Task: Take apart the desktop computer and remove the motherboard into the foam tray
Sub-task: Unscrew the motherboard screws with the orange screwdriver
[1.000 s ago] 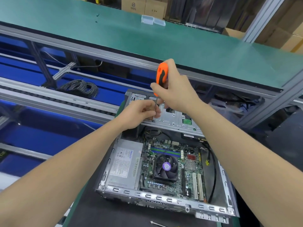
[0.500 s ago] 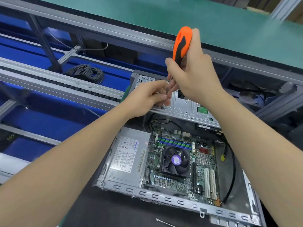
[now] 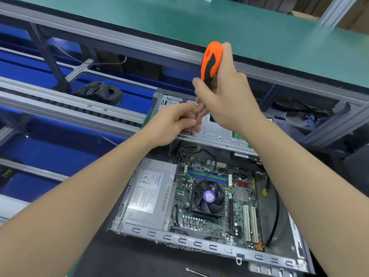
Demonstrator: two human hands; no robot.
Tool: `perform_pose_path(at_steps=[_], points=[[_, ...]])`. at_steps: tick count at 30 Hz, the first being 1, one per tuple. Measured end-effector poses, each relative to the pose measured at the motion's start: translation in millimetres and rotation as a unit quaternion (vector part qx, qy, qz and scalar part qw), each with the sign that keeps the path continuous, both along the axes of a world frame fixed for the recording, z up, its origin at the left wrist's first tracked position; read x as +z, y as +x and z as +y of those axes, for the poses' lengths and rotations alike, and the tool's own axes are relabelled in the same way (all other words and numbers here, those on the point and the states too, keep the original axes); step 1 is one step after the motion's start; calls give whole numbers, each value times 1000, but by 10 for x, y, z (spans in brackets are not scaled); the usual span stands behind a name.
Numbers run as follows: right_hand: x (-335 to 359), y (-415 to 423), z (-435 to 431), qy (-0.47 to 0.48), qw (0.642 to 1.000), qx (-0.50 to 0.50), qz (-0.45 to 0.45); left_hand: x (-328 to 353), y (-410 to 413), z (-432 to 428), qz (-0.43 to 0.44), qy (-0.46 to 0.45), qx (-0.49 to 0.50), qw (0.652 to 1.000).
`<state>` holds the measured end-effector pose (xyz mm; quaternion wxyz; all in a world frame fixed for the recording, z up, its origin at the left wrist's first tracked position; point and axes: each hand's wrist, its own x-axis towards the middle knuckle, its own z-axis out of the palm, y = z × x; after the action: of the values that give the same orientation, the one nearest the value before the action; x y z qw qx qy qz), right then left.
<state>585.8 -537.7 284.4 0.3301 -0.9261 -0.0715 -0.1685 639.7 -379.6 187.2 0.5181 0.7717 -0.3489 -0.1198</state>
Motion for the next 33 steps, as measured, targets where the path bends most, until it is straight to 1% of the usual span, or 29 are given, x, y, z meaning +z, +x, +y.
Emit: perform_pose_path(at_steps=[11, 19, 23, 27, 30, 31, 33], points=[[-4, -2, -1, 14, 1000, 13, 7, -23, 26, 8, -19, 18, 1, 1000], [5, -19, -10, 13, 1000, 20, 14, -48, 41, 4, -20, 8, -1, 1000], [40, -1, -71, 15, 997, 49, 55, -72, 63, 27, -28, 4, -8, 1000], [85, 24, -122, 32, 988, 98, 112, -81, 47, 30, 19, -37, -30, 999], [127, 43, -120, 55, 985, 76, 145, -83, 33, 4, 28, -60, -21, 998], [149, 41, -110, 25, 990, 56, 131, -88, 35, 1, 29, -60, -15, 998], [229, 32, -79, -62, 997, 4, 53, -89, 34, -4, 27, -51, -7, 998]])
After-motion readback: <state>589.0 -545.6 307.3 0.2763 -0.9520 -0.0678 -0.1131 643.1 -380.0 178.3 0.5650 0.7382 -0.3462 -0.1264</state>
